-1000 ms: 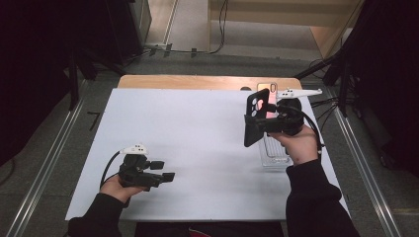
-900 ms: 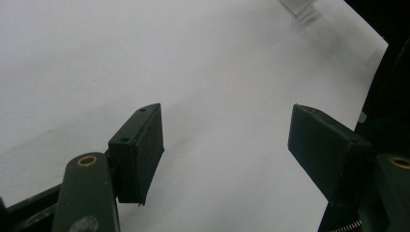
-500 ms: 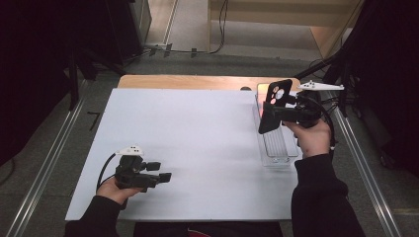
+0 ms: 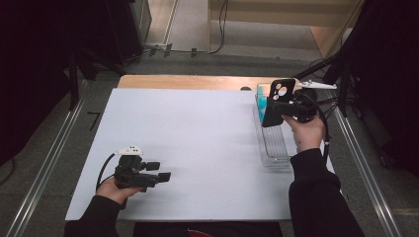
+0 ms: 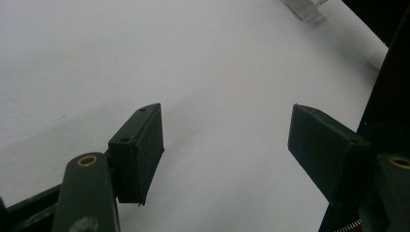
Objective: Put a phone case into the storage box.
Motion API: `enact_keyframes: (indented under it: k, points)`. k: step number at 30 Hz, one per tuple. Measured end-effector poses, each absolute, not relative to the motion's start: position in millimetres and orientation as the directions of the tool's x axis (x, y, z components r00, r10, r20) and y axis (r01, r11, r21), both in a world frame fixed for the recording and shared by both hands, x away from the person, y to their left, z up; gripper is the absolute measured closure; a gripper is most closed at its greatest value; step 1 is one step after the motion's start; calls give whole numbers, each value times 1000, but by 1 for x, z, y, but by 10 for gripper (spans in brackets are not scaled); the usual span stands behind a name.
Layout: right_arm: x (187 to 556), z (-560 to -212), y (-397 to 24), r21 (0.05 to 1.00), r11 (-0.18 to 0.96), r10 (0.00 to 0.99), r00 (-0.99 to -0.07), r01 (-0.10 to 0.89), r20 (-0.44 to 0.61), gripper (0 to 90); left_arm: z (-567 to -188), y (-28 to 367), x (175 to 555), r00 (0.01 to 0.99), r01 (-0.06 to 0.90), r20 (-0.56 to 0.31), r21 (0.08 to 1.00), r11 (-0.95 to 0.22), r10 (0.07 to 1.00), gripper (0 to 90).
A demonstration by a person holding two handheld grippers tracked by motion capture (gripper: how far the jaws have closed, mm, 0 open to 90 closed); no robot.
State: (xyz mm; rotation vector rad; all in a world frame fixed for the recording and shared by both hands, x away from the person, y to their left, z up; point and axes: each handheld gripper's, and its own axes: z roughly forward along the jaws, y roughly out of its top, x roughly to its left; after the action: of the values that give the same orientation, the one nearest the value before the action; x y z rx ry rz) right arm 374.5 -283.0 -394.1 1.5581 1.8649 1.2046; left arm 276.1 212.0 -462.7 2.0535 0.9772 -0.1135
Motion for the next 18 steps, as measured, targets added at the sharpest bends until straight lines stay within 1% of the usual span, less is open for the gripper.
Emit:
enact_keyframes:
  k: [18]
  points:
    - [410, -431, -281, 791, 4, 969, -197, 612, 147, 125, -463, 214, 276, 686, 681, -405, 651, -336, 605, 283]
